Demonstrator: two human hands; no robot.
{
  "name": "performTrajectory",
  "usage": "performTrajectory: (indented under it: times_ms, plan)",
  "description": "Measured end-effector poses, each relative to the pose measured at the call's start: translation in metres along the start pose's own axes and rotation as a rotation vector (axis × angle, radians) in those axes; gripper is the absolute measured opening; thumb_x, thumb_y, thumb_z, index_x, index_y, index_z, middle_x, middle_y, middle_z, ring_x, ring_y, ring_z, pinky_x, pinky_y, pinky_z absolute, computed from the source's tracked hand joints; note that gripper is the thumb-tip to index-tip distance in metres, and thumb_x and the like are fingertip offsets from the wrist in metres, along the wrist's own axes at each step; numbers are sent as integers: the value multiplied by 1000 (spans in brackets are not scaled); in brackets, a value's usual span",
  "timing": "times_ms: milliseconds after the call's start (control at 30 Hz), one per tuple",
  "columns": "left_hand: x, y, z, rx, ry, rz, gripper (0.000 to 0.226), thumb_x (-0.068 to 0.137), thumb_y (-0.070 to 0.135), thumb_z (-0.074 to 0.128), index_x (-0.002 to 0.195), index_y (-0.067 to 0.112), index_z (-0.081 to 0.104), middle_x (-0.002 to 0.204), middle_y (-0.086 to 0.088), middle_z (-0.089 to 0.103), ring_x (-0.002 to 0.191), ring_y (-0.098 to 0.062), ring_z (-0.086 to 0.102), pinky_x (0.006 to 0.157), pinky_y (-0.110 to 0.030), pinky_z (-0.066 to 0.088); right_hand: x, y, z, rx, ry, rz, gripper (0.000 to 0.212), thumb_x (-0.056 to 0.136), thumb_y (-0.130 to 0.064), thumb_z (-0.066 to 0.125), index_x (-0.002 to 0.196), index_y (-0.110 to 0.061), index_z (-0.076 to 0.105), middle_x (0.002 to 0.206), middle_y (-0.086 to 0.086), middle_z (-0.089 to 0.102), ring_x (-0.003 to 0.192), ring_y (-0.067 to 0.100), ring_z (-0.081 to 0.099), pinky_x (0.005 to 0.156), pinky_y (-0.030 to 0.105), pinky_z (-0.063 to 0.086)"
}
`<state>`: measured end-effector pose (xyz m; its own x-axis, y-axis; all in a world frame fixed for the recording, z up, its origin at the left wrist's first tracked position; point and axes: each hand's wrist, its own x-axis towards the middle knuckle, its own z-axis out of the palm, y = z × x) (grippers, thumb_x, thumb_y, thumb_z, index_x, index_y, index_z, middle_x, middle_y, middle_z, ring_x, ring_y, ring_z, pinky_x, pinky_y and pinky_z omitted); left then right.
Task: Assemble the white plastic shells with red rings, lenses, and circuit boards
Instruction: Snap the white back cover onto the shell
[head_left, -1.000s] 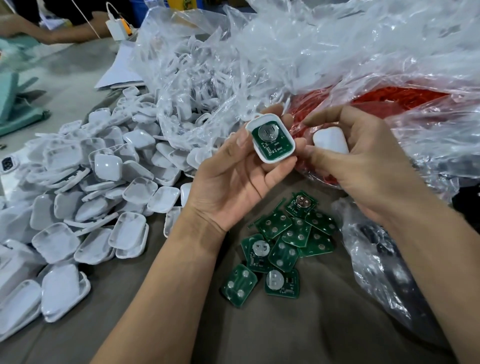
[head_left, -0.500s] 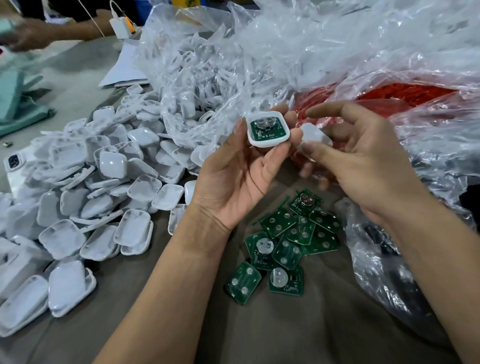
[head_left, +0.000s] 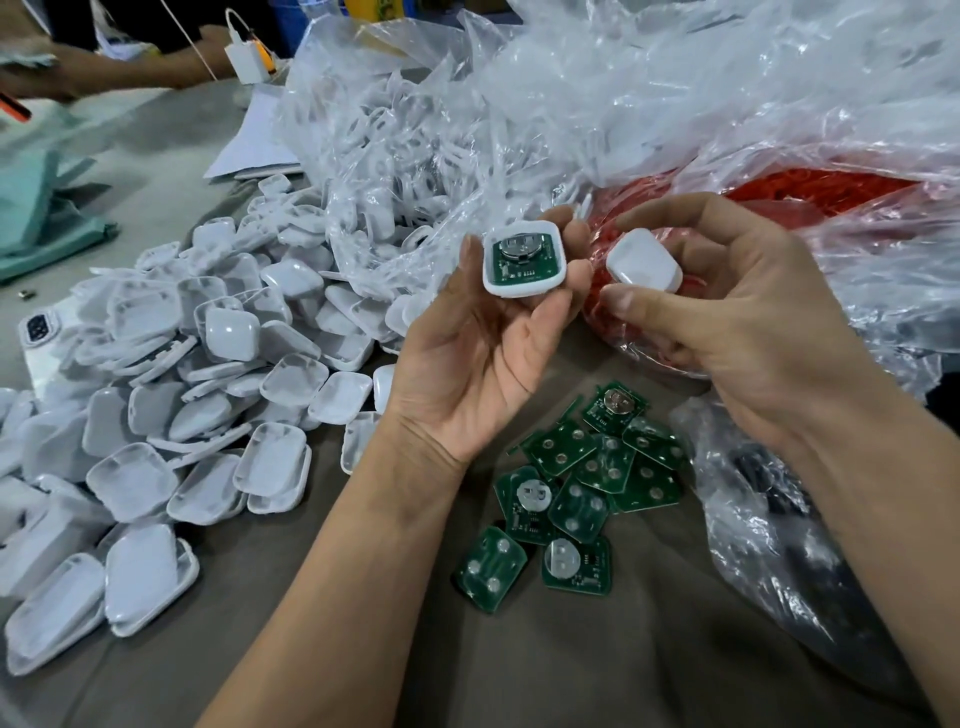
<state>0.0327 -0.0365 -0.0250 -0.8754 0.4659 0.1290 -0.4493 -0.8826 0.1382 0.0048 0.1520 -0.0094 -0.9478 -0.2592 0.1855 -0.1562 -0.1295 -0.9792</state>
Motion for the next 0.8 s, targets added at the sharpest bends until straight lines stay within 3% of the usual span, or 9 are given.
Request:
performTrajectory:
  times_ms: [167,333,400,467,600,700,800]
  plan:
    - [2,-3,-7,142,4,113,49,81,-13,72,128,-11,59,126,-36,61,113,-58,62,101,-58,52,2,-1,-4,-85,120,-57,34,85,-1,79,115,-15,70,97,0,79,76,3,71,58,12,51]
    - [5,-3,-12,333,70,246,53,70,-15,81,120,-6,67,123,-28,68,117,-46,65,98,-54,57,5,-1,-9,-157,178,-79,35,91,-13,78,121,-15,60,86,-2,73,69,7,65,59,20,49]
    - [6,-3,-14,398,105,271,52,65,-14,85,114,-1,73,122,-24,70,116,-41,68,99,-50,57,4,-3,-9,-119,141,-103,35,87,-17,81,118,-16,63,88,-2,74,70,10,66,58,21,50]
    - [8,-2,-16,470,153,293,53,60,-13,87,109,2,75,118,-23,72,111,-36,71,96,-45,59,3,-6,-8,-124,68,-145,38,80,-23,83,115,-20,69,100,0,77,83,11,71,67,19,56]
    - [8,-4,-17,579,184,299,41,70,-14,73,106,6,73,110,-20,74,101,-29,74,91,-37,61,3,-6,-8,-222,-24,-205,38,80,-22,89,116,-24,76,110,-3,77,98,14,72,82,29,60]
    - [6,-7,-16,638,171,267,39,75,-13,67,109,8,71,106,-19,74,98,-27,75,88,-35,61,2,-4,-7,-243,-90,-185,43,80,-23,89,121,-19,76,116,1,76,105,23,74,84,38,64]
    - [6,-8,-15,639,163,254,42,74,-11,68,112,7,66,109,-22,72,100,-30,74,87,-35,62,0,-4,-5,-193,-152,-139,46,79,-19,85,123,-12,74,115,4,78,105,23,76,85,37,64]
